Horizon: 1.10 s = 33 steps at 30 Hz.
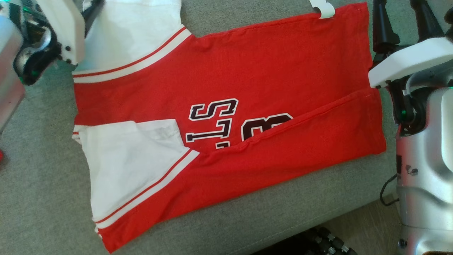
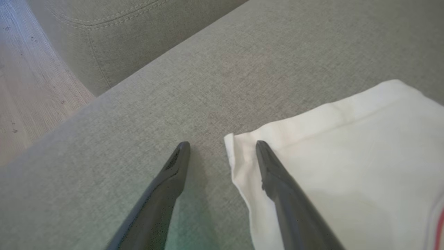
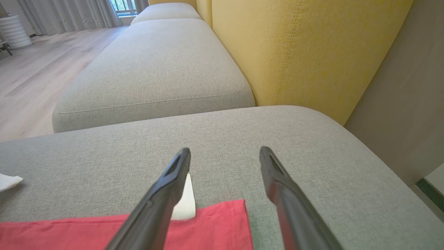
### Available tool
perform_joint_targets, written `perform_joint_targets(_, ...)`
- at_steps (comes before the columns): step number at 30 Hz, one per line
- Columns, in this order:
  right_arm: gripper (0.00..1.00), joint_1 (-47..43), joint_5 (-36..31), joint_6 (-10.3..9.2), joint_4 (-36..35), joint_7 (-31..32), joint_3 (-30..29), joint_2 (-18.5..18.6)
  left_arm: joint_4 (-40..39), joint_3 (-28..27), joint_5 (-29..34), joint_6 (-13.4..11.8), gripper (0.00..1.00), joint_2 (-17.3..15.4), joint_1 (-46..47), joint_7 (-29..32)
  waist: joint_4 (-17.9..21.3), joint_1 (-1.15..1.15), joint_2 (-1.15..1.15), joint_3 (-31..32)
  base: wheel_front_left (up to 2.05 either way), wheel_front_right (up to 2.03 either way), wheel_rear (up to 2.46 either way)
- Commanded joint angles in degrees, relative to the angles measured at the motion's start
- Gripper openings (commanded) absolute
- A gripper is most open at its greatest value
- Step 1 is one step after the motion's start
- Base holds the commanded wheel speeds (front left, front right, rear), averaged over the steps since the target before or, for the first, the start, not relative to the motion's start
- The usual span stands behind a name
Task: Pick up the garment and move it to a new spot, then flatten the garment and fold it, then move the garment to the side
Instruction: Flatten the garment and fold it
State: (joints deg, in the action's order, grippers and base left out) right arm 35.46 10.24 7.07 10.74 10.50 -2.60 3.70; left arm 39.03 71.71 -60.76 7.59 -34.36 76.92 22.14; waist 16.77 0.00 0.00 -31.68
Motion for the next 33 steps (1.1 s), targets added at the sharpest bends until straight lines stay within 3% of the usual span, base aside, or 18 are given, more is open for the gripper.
perform_joint_targets(1, 1.0, 1.2, -0.1, 0.42, -1.7, -0.5, 0.4, -0.4, -1.6, -0.9, -0.9, -0.1, 1.0, -1.3, 2.3, 1.1, -0.1, 0.0, 0.0, 0.0, 0.0, 0.0, 0.0)
perform_joint_targets(4, 1.0, 1.4, -0.3, 0.42, -1.5, -0.5, 0.2, -0.5, -3.4, 0.2, -2.1, -0.1, 1.0, -1.7, 2.1, 3.0, -0.2, 0.0, 0.0, 0.1, 0.0, 0.0, 0.0)
perform_joint_targets(5, 1.0, 1.5, -0.3, 0.42, -1.3, -0.5, 0.2, -0.5, -4.0, 0.5, -2.5, -0.1, 0.42, -1.9, 2.0, 3.4, -0.2, 0.0, 0.0, 0.1, 0.0, 0.0, 0.0)
perform_joint_targets(6, 1.0, 1.6, -0.3, 0.42, -1.2, -0.5, 0.2, -0.5, -4.4, 0.7, -2.8, -0.1, 0.0, -2.1, 1.9, 3.7, -0.3, 0.0, 0.0, 0.1, 0.0, 0.0, 0.0)
perform_joint_targets(10, 1.0, 1.9, -0.7, 0.42, -0.8, -0.5, 0.2, -0.5, -4.6, 1.1, -2.3, -0.1, 0.0, -2.1, 2.2, 1.7, -1.1, 0.0, 0.0, 0.5, 0.0, 0.0, 0.0)
perform_joint_targets(16, 1.0, 1.7, -0.8, 0.42, 1.2, 0.9, -0.7, 1.8, -3.9, 1.0, -1.7, -0.1, 0.0, 0.7, 2.4, -9.4, -4.7, 0.0, 0.0, 3.6, 0.0, 0.0, 0.0)
perform_joint_targets(25, 1.0, 4.1, -3.3, 0.42, 17.2, 7.1, -4.9, 9.0, -6.6, 1.2, -1.0, -0.1, 0.0, 3.9, 1.5, -17.8, -10.9, 0.0, 0.0, 6.8, 0.0, 0.0, 0.0)
perform_joint_targets(33, 1.0, 7.2, -4.4, 0.42, 26.4, 8.5, -7.8, 10.6, -11.9, 1.4, 0.6, -0.1, 0.0, 4.2, -0.5, -18.4, -13.5, 0.0, 0.0, 6.8, 0.0, 0.0, 0.0)
